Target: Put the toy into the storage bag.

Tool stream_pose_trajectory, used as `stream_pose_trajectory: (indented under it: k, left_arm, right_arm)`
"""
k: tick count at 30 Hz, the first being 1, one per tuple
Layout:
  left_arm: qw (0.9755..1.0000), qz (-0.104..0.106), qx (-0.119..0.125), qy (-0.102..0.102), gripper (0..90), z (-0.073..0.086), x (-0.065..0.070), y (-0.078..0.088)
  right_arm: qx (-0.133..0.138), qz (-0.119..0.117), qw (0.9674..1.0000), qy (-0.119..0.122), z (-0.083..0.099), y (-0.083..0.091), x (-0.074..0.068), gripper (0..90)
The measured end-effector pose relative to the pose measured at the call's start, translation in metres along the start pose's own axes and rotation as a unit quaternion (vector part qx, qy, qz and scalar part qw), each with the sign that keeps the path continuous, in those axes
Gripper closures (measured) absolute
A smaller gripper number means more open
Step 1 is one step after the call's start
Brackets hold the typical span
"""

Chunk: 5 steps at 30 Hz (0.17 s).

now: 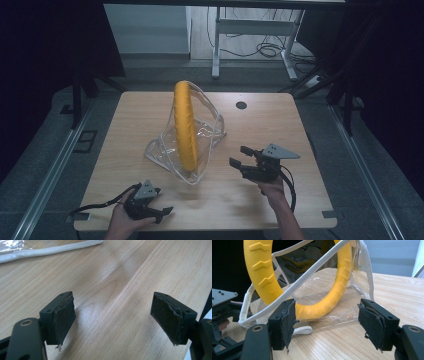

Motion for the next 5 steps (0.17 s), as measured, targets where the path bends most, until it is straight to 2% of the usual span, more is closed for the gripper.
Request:
stream_pose_trajectory:
  k: [5]
  left_arm:
    - [1.0000, -0.001, 0.001, -0.001, 19.5, 0.0001, -0.0003, 0.0011]
  right_arm:
    - [-0.009, -0.001, 1.0000, 0.003, 0.0048, -0.0036, -0.0014, 30.1]
Point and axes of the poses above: each handheld gripper's, and its own axes: y roughly backward along the jaws, z roughly out of its underside, x roughly to its right, the point moved 9 cm from there along -y, roughly forward along the jaws, and after that the axes turned 6 degrees about -z, right-handed, at the moved point
